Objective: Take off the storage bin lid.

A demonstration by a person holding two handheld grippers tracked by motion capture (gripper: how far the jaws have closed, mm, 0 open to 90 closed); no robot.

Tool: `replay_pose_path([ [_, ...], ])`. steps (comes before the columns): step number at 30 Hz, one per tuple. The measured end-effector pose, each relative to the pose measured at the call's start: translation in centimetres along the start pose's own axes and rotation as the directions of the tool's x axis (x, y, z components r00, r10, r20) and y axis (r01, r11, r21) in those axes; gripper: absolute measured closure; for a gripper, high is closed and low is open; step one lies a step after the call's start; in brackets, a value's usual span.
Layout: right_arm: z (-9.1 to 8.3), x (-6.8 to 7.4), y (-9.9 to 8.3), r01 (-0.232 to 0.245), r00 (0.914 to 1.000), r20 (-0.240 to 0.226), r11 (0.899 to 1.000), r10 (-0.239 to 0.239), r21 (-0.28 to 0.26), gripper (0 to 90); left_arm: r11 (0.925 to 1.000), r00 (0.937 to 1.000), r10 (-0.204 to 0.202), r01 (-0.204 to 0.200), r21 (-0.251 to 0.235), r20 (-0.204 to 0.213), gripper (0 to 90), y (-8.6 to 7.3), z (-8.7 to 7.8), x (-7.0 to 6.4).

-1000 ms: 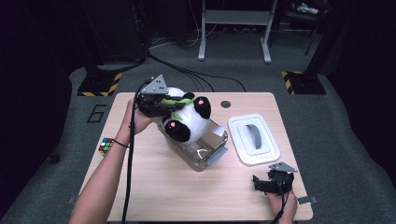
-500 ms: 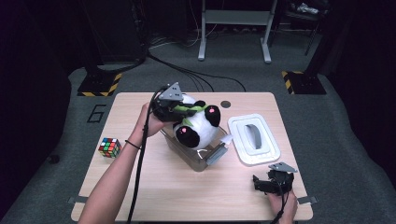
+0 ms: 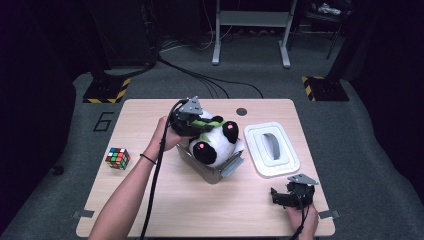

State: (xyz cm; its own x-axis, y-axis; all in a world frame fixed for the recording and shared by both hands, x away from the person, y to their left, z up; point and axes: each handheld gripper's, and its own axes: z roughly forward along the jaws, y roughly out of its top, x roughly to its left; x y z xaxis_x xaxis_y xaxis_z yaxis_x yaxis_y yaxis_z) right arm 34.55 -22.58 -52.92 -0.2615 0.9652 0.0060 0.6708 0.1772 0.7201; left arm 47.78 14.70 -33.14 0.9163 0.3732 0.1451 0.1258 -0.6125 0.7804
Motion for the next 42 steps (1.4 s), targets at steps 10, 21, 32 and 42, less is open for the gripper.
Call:
replay_pose_path([
  [10, 0.0, 0.0, 0.0, 0.000, 1.0000, 0.001, 1.000, 0.000, 0.000, 1.2, 0.9972, 0.9973, -0.073, 0.073, 0.017, 0.012, 73.2, -0.8, 1.9, -0.3],
  [21, 0.0, 0.0, 0.0, -0.002, 1.0000, 0.002, 1.000, 0.002, -0.001, 1.3, 0.9783, 0.9779, -0.206, 0.206, 0.022, 0.032, 41.3, -1.8, 3.0, -0.2],
  [32, 0.0, 0.0, 0.0, -0.002, 1.0000, 0.002, 1.000, 0.002, -0.001, 1.3, 0.9405, 0.9332, -0.338, 0.340, -0.004, -0.124, 13.8, -4.4, 0.1, 1.4],
  [42, 0.0, 0.0, 0.0, -0.001, 1.0000, 0.002, 1.000, 0.001, -0.001, 1.3, 0.9152, 0.9104, -0.390, 0.400, 0.051, -0.139, 12.6, -6.7, 1.6, 1.3],
])
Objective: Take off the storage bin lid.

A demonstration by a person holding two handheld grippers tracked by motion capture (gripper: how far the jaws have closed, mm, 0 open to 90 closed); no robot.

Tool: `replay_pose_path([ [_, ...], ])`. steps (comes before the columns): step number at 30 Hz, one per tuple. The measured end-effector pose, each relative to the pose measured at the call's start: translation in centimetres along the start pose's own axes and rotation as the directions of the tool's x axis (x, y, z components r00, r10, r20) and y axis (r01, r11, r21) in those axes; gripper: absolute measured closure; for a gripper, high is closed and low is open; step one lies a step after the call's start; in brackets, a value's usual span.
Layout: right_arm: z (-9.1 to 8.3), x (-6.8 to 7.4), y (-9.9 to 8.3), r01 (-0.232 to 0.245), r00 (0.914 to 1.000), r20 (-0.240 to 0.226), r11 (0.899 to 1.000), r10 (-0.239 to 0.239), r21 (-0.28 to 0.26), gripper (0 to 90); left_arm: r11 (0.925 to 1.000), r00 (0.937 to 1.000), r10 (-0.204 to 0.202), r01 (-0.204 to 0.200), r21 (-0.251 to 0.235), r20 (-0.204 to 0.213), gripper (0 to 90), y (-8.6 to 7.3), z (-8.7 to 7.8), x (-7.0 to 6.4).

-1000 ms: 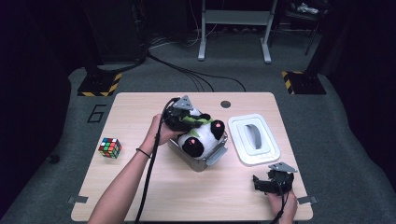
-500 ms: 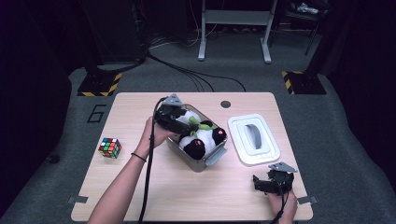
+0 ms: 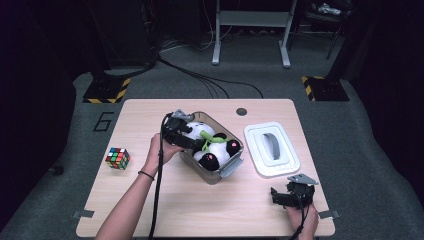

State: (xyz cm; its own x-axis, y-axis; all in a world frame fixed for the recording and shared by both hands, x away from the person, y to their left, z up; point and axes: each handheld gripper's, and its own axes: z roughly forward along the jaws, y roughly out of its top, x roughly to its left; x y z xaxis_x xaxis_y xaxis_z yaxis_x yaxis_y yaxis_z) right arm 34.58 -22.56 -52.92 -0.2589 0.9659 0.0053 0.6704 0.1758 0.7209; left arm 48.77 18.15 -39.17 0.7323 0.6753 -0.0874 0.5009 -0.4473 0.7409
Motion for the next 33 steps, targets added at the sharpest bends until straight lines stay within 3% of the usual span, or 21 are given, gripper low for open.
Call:
replay_pose_path([
  [4, 0.0, 0.0, 0.0, 0.001, 1.0000, 0.000, 1.000, -0.001, 0.000, 1.3, 0.9990, 0.9996, -0.007, 0.009, -0.044, 0.027, 11.3, 0.3, -1.6, -0.7],
  [10, 0.0, 0.0, 0.0, 0.001, 1.0000, 0.001, 1.000, -0.001, 0.000, 1.3, 0.9996, 0.9985, 0.014, -0.013, -0.024, 0.053, 4.8, 0.5, -2.3, -2.5],
  [13, 0.0, 0.0, 0.0, 0.001, 1.0000, 0.001, 1.000, -0.001, 0.000, 1.3, 0.9997, 0.9957, 0.023, -0.022, -0.009, 0.089, 2.3, 0.5, -2.4, -4.0],
  [22, 0.0, 0.0, 0.0, 0.001, 1.0000, 0.001, 1.000, -0.001, 0.000, 1.3, 0.9908, 0.9967, 0.081, -0.080, 0.109, 0.003, 0.6, -0.7, 0.1, -5.9],
  [25, 0.0, 0.0, 0.0, 0.000, 1.0000, 0.001, 1.000, 0.000, 0.000, 1.3, 0.9918, 0.9979, 0.058, -0.061, 0.112, 0.027, 0.5, -1.0, 0.5, -5.6],
  [28, 0.0, 0.0, 0.0, 0.001, 1.0000, 0.001, 1.000, -0.001, 0.000, 1.3, 0.9969, 0.9977, 0.044, -0.047, 0.064, 0.051, 2.0, -0.6, -0.4, -5.2],
  [33, 0.0, 0.0, 0.0, 0.001, 1.0000, 0.000, 1.000, -0.001, 0.000, 1.3, 0.9993, 0.9998, 0.015, -0.015, 0.033, -0.013, 3.6, 0.4, -1.0, -3.2],
])
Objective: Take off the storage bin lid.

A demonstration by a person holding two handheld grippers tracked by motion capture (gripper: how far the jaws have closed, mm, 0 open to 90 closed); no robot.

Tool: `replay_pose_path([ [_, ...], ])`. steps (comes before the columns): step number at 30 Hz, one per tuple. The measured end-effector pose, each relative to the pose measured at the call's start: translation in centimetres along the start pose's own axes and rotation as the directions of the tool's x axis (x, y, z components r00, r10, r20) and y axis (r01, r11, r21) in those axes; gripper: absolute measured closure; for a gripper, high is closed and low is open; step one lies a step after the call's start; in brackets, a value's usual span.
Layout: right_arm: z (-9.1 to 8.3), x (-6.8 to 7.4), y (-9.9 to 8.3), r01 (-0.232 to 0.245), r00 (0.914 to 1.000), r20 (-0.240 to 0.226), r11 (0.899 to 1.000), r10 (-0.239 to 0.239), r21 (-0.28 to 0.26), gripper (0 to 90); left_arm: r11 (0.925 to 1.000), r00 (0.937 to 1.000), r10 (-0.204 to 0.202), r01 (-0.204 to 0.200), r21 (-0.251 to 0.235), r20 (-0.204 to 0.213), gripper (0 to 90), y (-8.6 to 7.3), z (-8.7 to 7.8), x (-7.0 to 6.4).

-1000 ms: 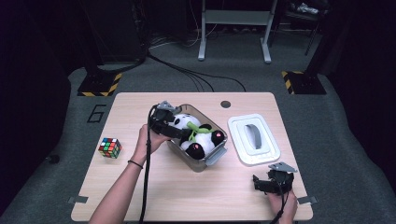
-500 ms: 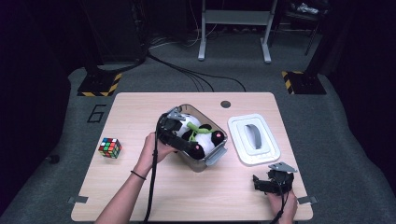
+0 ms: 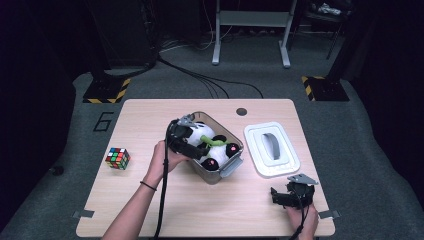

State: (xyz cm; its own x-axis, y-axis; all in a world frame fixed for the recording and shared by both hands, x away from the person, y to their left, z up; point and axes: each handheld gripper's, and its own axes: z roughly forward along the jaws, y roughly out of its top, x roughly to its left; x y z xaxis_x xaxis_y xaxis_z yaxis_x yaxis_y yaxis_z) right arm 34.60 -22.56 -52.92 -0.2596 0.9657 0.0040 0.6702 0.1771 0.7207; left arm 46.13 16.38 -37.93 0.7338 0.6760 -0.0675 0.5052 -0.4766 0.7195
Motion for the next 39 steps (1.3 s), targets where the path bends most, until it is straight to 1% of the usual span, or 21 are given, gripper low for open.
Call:
replay_pose_path([
  [2, 0.0, 0.0, 0.0, 0.000, 1.0000, 0.000, 1.000, 0.000, 0.000, 1.2, 1.0000, 0.9995, -0.005, 0.005, 0.008, -0.031, 7.7, 0.3, 0.4, 0.7],
  [3, 0.0, 0.0, 0.0, 0.000, 1.0000, 0.000, 1.000, 0.000, 0.000, 1.3, 0.9998, 0.9994, -0.008, 0.008, 0.016, -0.035, 9.8, 0.4, 0.7, 1.1],
  [4, 0.0, 0.0, 0.0, 0.000, 1.0000, 0.000, 1.000, 0.000, 0.000, 1.3, 0.9998, 0.9998, -0.009, 0.009, 0.020, -0.020, 9.5, 0.4, 1.1, 1.4],
  [6, 0.0, 0.0, 0.0, 0.000, 1.0000, 0.000, 1.000, 0.000, 0.000, 1.2, 0.9991, 0.9999, -0.011, 0.011, 0.041, -0.013, 7.9, 0.3, 1.9, 1.8],
  [8, 0.0, 0.0, 0.0, 0.000, 1.0000, 0.000, 1.000, 0.000, 0.000, 1.3, 0.9978, 0.9997, -0.001, 0.003, 0.067, -0.026, 6.8, 0.3, 2.5, 1.8],
  [11, 0.0, 0.0, 0.0, 0.000, 1.0000, -0.001, 1.000, 0.000, 0.000, 1.2, 0.9965, 0.9993, 0.007, -0.004, 0.083, -0.037, 7.2, 0.3, 2.7, 1.7],
  [13, 0.0, 0.0, 0.0, 0.000, 1.0000, -0.001, 1.000, 0.000, 0.000, 1.3, 0.9940, 0.9988, 0.014, -0.009, 0.109, -0.047, 7.2, 0.2, 3.1, 1.7],
  [14, 0.0, 0.0, 0.0, 0.000, 1.0000, -0.001, 1.000, 0.000, 0.000, 1.3, 0.9911, 0.9985, 0.023, -0.016, 0.132, -0.050, 7.3, 0.2, 3.4, 1.8],
  [15, 0.0, 0.0, 0.0, 0.000, 1.0000, 0.000, 1.000, 0.000, 0.000, 1.3, 0.9902, 0.9984, 0.019, -0.011, 0.139, -0.054, 7.3, 0.1, 3.6, 1.8],
  [16, 0.0, 0.0, 0.0, 0.001, 1.0000, 0.000, 1.000, -0.001, -0.001, 1.3, 0.9885, 0.9980, 0.027, -0.018, 0.150, -0.057, 7.4, 0.1, 3.7, 1.8],
  [18, 0.0, 0.0, 0.0, 0.000, 1.0000, 0.000, 1.000, 0.000, 0.000, 1.3, 0.9882, 0.9979, 0.029, -0.020, 0.152, -0.058, 7.4, 0.1, 3.7, 1.8],
  [20, 0.0, 0.0, 0.0, 0.000, 1.0000, 0.000, 1.000, 0.000, 0.000, 1.3, 0.9902, 0.9986, 0.017, -0.010, 0.139, -0.050, 7.5, 0.1, 3.4, 2.0],
  [22, 0.0, 0.0, 0.0, 0.000, 1.0000, 0.000, 1.000, 0.000, 0.000, 1.4, 0.9951, 0.9989, -0.015, 0.020, 0.097, -0.043, 8.6, 0.0, 2.9, 2.1],
  [23, 0.0, 0.0, 0.0, -0.001, 1.0000, 0.001, 1.000, 0.001, 0.000, 1.4, 0.9962, 0.9987, -0.017, 0.021, 0.085, -0.049, 8.9, 0.0, 2.5, 2.0],
  [25, 0.0, 0.0, 0.0, -0.001, 1.0000, 0.001, 1.000, 0.001, 0.000, 1.4, 0.9980, 0.9997, -0.017, 0.018, 0.060, -0.018, 8.8, -0.1, 1.7, 1.7],
  [27, 0.0, 0.0, 0.0, -0.001, 1.0000, 0.001, 1.000, 0.001, 0.000, 1.4, 0.9992, 0.9998, -0.004, 0.004, 0.040, -0.018, 7.4, -0.1, 0.9, 1.1],
  [31, 0.0, 0.0, 0.0, 0.000, 1.0000, 0.001, 1.000, 0.000, 0.000, 1.3, 0.9994, 0.9995, 0.028, -0.028, 0.020, 0.013, 6.1, -0.1, -0.1, -0.5],
  [34, 0.0, 0.0, 0.0, 0.000, 1.0000, 0.001, 1.000, 0.000, -0.001, 1.3, 0.9953, 0.9971, 0.068, -0.070, 0.067, 0.035, 5.6, -0.1, 0.2, -1.8],
  [36, 0.0, 0.0, 0.0, 0.000, 1.0000, 0.001, 1.000, 0.000, 0.001, 1.3, 0.9889, 0.9954, 0.094, -0.096, 0.113, 0.022, 5.4, -0.2, 1.0, -2.4],
  [38, 0.0, 0.0, 0.0, 0.000, 1.0000, 0.001, 1.000, 0.000, 0.000, 1.3, 0.9870, 0.9951, 0.091, -0.095, 0.130, 0.037, 4.8, -0.3, 1.6, -2.5],
  [39, 0.0, 0.0, 0.0, 0.000, 1.0000, 0.001, 1.000, 0.000, 0.000, 1.3, 0.9859, 0.9952, 0.094, -0.097, 0.136, 0.027, 4.4, -0.3, 1.7, -2.6],
])
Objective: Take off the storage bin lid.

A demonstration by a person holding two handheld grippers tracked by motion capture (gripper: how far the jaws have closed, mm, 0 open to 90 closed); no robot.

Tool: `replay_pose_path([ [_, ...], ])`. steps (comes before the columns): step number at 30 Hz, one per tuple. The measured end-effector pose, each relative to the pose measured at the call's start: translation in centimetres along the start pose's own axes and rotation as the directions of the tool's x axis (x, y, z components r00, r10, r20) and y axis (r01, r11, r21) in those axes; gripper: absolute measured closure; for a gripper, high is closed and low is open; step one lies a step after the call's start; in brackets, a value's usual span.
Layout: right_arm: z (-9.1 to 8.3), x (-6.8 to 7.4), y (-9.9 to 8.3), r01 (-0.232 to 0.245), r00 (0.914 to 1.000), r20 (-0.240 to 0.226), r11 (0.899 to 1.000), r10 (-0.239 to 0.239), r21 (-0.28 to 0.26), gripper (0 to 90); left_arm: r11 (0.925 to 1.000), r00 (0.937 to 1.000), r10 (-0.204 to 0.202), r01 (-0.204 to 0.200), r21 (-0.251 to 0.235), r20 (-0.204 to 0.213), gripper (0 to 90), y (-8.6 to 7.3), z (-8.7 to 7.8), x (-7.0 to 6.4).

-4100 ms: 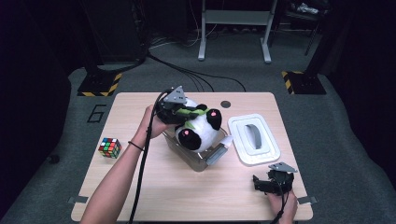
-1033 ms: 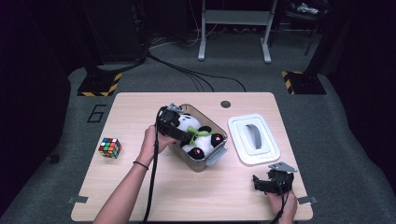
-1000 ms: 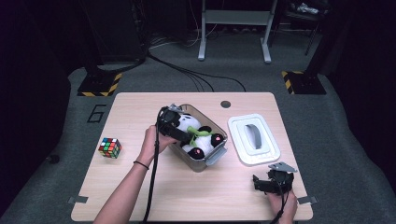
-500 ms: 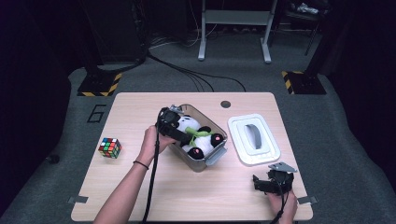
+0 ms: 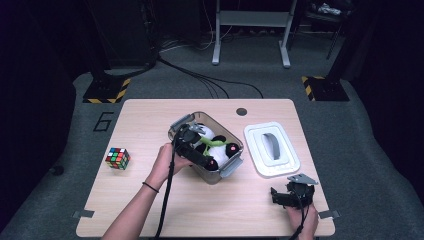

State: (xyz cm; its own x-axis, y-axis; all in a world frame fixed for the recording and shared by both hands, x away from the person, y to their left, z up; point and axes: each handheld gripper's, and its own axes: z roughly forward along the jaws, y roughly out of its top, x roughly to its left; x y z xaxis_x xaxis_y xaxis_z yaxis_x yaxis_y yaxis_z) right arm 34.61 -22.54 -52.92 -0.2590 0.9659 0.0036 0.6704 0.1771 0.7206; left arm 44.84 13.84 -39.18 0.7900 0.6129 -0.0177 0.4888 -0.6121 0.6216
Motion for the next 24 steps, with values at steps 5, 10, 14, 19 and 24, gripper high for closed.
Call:
replay_pose_path([
  [5, 0.0, 0.0, 0.0, 0.000, 1.0000, 0.000, 1.000, 0.000, 0.000, 1.3, 0.9988, 0.9996, 0.019, -0.018, 0.046, -0.022, 4.0, -0.1, 0.9, -0.3],
  [10, 0.0, 0.0, 0.0, -0.001, 1.0000, 0.000, 1.000, 0.001, -0.002, 1.4, 0.9988, 0.9998, 0.017, -0.016, 0.047, -0.014, 4.0, -0.2, 1.3, -0.1],
  [14, 0.0, 0.0, 0.0, 0.001, 1.0000, -0.001, 1.000, -0.001, -0.001, 1.3, 0.9994, 0.9998, -0.017, 0.017, -0.031, -0.010, 2.9, -0.5, 0.3, 0.1],
  [19, 0.0, 0.0, 0.0, 0.000, 1.0000, -0.001, 1.000, 0.000, 0.000, 1.4, 0.9937, 0.9985, -0.052, 0.049, -0.100, -0.020, 1.1, -1.1, -1.4, 0.5],
  [24, 0.0, 0.0, 0.0, 0.000, 1.0000, -0.001, 1.000, 0.000, 0.000, 1.4, 0.9885, 0.9976, -0.058, 0.052, -0.142, -0.039, 0.1, -1.8, -2.8, 0.6],
])
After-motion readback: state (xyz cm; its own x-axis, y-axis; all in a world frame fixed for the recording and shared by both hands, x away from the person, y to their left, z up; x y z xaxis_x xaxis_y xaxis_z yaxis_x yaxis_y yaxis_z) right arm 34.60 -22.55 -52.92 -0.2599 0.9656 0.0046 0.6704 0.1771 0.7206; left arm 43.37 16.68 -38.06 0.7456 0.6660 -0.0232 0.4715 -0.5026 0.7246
